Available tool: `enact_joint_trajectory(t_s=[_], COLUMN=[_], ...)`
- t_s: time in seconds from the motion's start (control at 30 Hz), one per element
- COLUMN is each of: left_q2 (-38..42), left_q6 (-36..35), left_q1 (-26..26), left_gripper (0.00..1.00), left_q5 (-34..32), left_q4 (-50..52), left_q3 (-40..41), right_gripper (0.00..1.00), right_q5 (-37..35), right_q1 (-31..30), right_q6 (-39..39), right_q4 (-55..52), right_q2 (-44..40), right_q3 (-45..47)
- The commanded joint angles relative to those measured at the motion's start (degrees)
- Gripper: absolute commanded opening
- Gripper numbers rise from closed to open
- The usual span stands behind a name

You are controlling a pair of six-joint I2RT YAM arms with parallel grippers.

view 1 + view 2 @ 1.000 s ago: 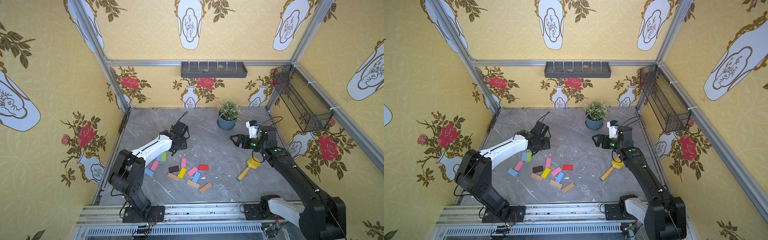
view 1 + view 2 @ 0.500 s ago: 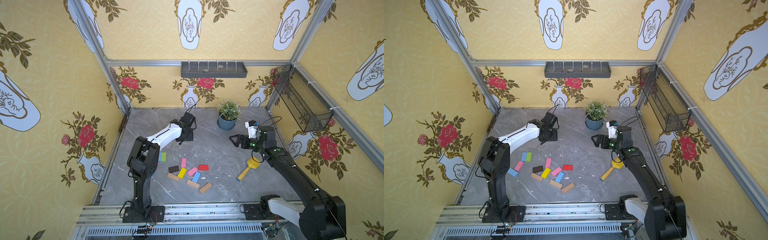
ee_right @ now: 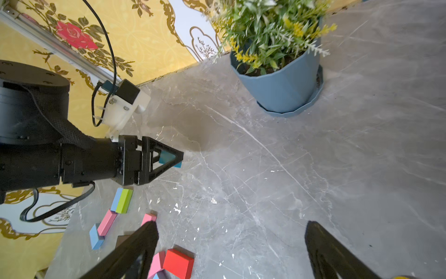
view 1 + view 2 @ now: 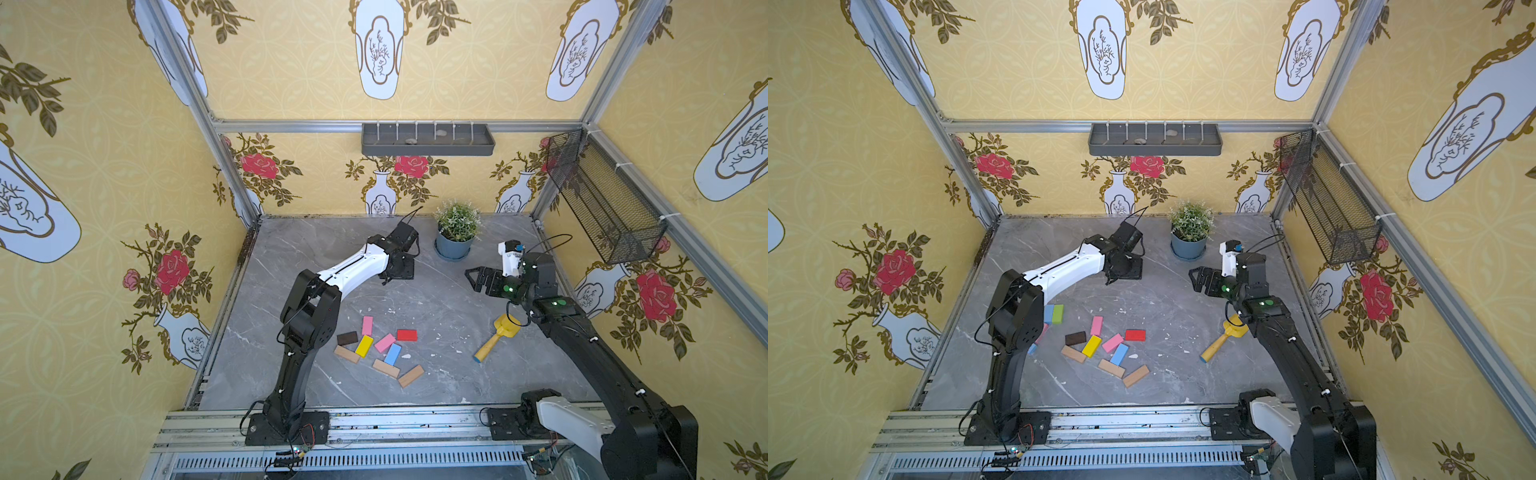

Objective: Assemble the number 8 with building blocks
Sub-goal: Place the building block at the center of the board.

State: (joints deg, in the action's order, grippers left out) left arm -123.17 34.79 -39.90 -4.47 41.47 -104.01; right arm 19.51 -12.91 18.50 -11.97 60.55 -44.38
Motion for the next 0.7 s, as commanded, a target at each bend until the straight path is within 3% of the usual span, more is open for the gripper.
enact_joint_trajectory(t_s=[0.0,0.4,0.67], left_q2=[-3.1,-15.1,-20.1], left_q6=[2.4,6.3,8.6], left_q1=[-2.0,-6.1,-6.2], left_gripper=[0.52,0.53,0.53], left_q5=[0.7,1.7,1.1], left_q4=[1.3,6.2,8.0], left_q3=[-3.8,-20.7,-26.4], right_gripper=[0.98,0.98,0.97], right_q5=[-4.1,-3.4,-3.3], right_q1=[0.7,3.3,3.6], right_q6=[1.9,3.4,3.2], right_q4=[-0.7,-1.3,-1.0], right_q2=[-1.8,-4.9,-5.3], right_q3=[-0.5,0.3,0.5])
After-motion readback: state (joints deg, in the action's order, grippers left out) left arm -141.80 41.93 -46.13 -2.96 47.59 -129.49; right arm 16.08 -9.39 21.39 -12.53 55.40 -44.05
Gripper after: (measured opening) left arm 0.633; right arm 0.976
